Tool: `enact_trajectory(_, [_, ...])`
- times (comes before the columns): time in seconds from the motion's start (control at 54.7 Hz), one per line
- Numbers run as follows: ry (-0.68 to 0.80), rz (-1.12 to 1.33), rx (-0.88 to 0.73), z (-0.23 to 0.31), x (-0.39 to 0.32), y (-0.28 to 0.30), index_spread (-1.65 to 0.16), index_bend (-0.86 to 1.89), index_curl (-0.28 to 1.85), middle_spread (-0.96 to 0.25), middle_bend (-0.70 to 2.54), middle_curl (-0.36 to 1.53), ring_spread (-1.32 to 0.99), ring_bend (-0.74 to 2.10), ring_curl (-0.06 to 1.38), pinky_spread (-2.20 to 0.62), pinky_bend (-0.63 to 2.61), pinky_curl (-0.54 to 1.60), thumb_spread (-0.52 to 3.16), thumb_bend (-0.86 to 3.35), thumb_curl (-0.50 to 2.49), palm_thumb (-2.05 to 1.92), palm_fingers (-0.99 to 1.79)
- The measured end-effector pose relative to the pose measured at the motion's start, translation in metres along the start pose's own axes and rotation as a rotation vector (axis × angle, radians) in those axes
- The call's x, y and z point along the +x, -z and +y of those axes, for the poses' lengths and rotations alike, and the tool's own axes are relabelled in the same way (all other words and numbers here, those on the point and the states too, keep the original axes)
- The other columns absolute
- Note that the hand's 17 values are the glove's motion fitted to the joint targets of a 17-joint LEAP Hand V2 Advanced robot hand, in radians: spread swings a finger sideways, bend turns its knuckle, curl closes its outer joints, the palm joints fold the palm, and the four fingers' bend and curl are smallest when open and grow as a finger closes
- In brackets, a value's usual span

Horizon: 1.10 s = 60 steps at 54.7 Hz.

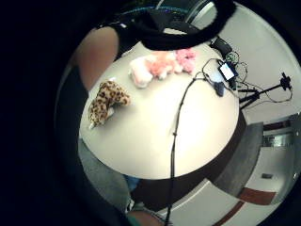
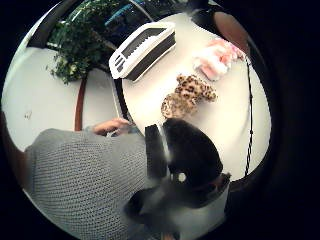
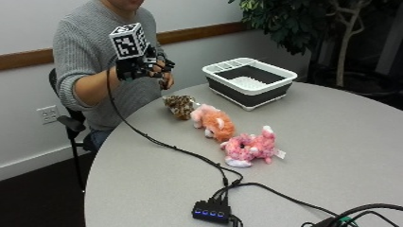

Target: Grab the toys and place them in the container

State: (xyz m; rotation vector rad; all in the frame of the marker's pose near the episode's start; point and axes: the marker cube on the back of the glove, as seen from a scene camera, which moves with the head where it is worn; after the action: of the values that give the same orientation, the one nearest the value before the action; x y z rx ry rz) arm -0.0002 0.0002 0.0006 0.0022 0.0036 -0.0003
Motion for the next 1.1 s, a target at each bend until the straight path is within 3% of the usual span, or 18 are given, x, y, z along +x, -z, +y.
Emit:
enact_trajectory(0.146, [0.0,-0.005,-0.004,0.003,-0.003,-0.001,-0.26,0.25,0.13,-0.16,0.18,0.08,-0.13,0.18,0.05,0.02,0.53,0.17,0.94,-0.01,0.04,-0.02,0.19])
enact_trajectory(0.347, [-0.008,-0.002,-0.015,0.003,-0.004,-0.004,-0.34,0.25,0.2,-0.2,0.19,0.14,-0.17,0.2,0.08,0.02,0.56,0.22,1.26,-0.02,0.09,-0.03,0.16])
enact_trajectory(0.695, [0.101,-0.014,-0.057,-0.059,-0.045,-0.013,-0.37,0.22,0.29,-0.2,0.17,0.21,-0.19,0.21,0.14,0.02,0.59,0.26,1.4,-0.03,0.14,-0.04,0.11])
enact_trajectory(0.841, [0.175,0.109,-0.07,-0.092,-0.06,-0.023,-0.37,0.18,0.31,-0.2,0.16,0.23,-0.19,0.23,0.17,0.02,0.63,0.29,1.4,-0.03,0.16,-0.05,0.07])
enact_trajectory(0.987, [0.118,0.114,-0.156,-0.087,-0.06,-0.068,-0.37,0.19,0.33,-0.2,0.17,0.24,-0.19,0.25,0.19,0.03,0.66,0.31,1.38,-0.03,0.17,-0.04,0.04])
enact_trajectory(1.097, [0.039,0.131,-0.326,-0.072,-0.052,-0.128,-0.38,0.18,0.34,-0.19,0.15,0.24,-0.18,0.26,0.21,0.03,0.72,0.33,1.35,-0.02,0.19,-0.02,0.03])
